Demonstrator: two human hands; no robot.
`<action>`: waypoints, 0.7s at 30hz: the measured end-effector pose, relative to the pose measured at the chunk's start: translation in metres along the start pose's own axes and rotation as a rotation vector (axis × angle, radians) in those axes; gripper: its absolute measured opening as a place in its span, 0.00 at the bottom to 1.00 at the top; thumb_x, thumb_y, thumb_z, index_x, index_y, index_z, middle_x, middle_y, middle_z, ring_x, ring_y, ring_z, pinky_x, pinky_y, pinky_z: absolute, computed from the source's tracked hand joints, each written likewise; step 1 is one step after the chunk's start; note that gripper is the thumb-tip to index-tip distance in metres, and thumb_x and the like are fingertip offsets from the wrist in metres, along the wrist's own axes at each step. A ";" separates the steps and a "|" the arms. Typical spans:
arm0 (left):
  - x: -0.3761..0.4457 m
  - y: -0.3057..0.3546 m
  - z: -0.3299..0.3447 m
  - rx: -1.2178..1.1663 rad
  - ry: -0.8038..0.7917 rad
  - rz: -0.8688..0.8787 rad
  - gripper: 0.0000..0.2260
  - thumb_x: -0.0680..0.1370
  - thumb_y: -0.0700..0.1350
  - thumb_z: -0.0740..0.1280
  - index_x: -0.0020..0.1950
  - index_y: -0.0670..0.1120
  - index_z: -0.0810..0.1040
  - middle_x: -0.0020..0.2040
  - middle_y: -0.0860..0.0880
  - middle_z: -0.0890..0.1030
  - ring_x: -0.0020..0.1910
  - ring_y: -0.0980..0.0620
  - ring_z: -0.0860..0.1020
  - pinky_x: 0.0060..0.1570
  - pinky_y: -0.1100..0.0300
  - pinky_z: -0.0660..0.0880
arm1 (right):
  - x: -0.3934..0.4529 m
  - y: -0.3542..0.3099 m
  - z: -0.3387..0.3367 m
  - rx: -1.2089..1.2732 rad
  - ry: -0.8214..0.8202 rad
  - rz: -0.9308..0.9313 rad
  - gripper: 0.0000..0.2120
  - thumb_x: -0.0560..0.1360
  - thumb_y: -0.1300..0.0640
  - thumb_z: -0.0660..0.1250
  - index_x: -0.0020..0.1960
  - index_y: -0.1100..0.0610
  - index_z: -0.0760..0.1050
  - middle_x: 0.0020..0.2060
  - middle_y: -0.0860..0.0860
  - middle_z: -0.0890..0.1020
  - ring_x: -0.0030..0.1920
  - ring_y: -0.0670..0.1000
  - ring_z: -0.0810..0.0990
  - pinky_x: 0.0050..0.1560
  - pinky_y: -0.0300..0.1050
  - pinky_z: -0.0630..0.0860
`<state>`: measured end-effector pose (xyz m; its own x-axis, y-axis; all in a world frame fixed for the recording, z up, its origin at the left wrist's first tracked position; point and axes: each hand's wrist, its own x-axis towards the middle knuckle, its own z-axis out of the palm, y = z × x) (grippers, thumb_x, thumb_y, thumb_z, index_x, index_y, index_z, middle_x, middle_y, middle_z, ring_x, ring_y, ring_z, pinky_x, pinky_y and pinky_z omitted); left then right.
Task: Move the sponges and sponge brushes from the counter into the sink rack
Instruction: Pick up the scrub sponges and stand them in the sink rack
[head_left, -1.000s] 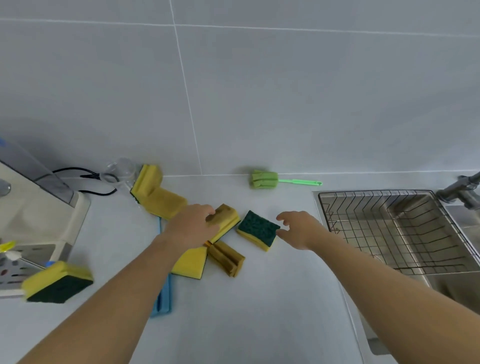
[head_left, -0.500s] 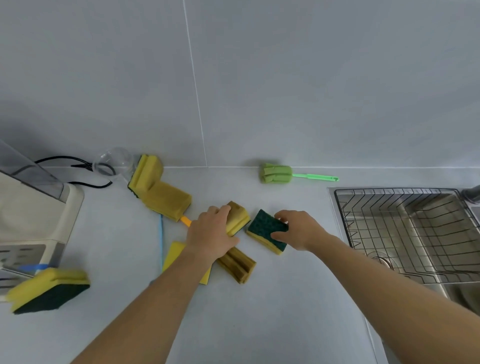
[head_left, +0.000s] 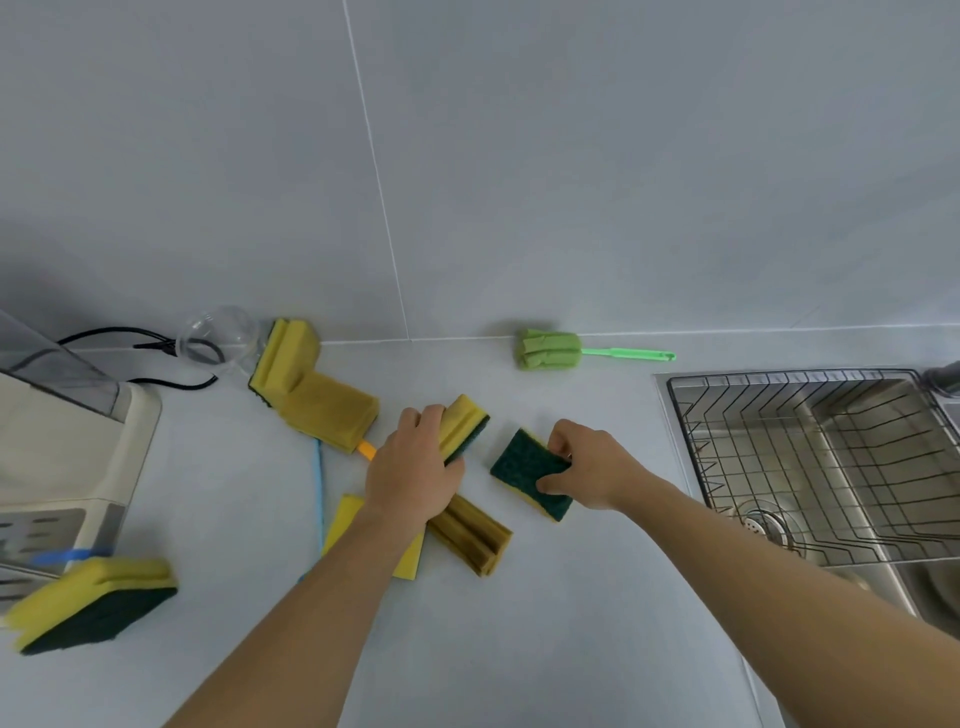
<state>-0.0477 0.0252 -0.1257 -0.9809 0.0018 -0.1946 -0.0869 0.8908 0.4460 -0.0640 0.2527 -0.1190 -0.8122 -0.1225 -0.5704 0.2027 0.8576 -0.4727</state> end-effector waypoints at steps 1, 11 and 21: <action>-0.002 -0.001 -0.005 -0.053 0.026 -0.008 0.25 0.75 0.53 0.68 0.70 0.51 0.65 0.57 0.48 0.72 0.52 0.45 0.76 0.41 0.54 0.73 | -0.003 0.000 -0.001 0.022 0.004 -0.004 0.16 0.69 0.52 0.75 0.45 0.52 0.67 0.43 0.52 0.77 0.36 0.49 0.73 0.31 0.42 0.70; -0.054 -0.008 -0.035 -0.740 0.080 -0.216 0.20 0.69 0.53 0.75 0.58 0.57 0.72 0.49 0.53 0.82 0.46 0.53 0.83 0.42 0.56 0.82 | -0.060 0.035 -0.007 0.449 0.059 0.083 0.17 0.69 0.52 0.77 0.52 0.46 0.72 0.47 0.52 0.81 0.42 0.53 0.81 0.33 0.41 0.76; -0.112 0.022 -0.026 -1.119 0.001 -0.307 0.16 0.70 0.49 0.77 0.56 0.54 0.80 0.47 0.49 0.87 0.46 0.50 0.85 0.43 0.56 0.80 | -0.128 0.071 -0.007 0.966 0.158 0.053 0.20 0.73 0.63 0.74 0.63 0.54 0.75 0.50 0.60 0.84 0.48 0.58 0.86 0.51 0.55 0.83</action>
<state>0.0555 0.0331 -0.0718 -0.8920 -0.1452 -0.4280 -0.4261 -0.0458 0.9035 0.0506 0.3326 -0.0742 -0.8390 0.0330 -0.5432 0.5440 0.0737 -0.8358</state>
